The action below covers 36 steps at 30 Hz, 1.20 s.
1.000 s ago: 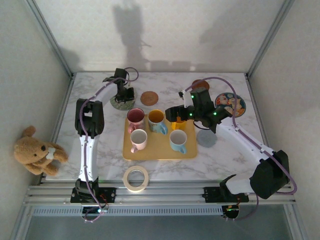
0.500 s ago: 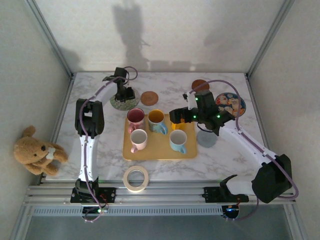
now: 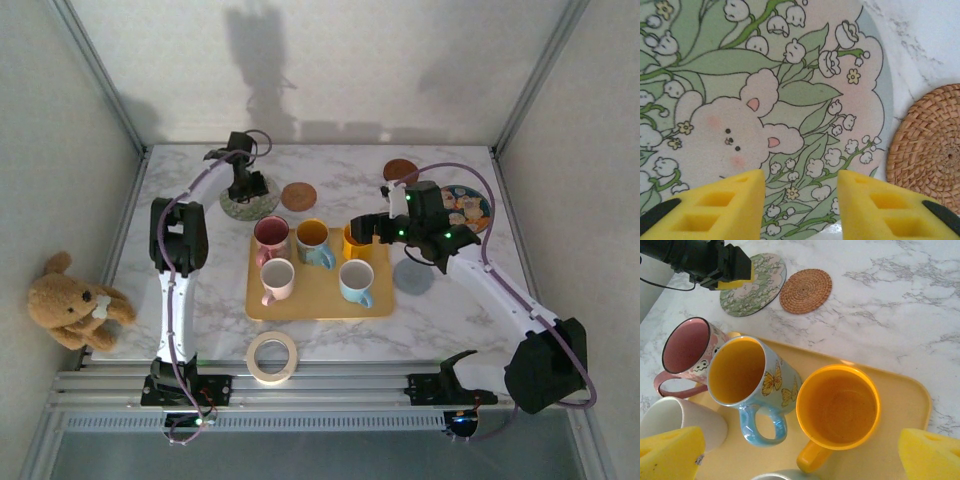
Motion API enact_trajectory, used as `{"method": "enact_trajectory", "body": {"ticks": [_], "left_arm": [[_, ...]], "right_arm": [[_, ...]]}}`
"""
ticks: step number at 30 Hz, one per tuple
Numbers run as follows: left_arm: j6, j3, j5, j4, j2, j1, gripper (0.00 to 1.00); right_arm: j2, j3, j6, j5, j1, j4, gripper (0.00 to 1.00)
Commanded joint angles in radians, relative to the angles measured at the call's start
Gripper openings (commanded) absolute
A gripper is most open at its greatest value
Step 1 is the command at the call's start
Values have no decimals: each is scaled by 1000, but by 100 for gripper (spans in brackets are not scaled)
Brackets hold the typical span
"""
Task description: Place the cup by the coaster
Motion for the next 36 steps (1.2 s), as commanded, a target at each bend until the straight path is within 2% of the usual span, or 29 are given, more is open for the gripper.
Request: {"method": "enact_trajectory", "body": {"ticks": [1,10,16,17,18,22,27,31,36], "left_arm": [[-12,46,-41,-33,-89,-8,48],[20,49,-64,-14,-243,-13,68],[79,-17,-35,19,-394,-15,89],[98,-39,-20,25,-424,-15,98],[118,-58,-10,27,-450,-14,100],[183,-154,25,55,-554,-14,100],[263,-367,107,182,-730,-12,100],[298,-486,182,249,-847,-10,100],[371,-628,221,306,-959,-10,100]], "right_arm": [[-28,2,-7,-25,-9,0,99],[-26,124,-38,-3,-11,-135,99],[-4,239,-39,75,-10,-288,99],[1,260,-40,94,-11,-319,99],[5,280,-41,110,-10,-352,99],[18,355,-38,178,-11,-473,99],[45,412,-8,267,-16,-625,99],[36,395,40,291,-35,-681,99],[13,341,85,298,-64,-717,96]]}}
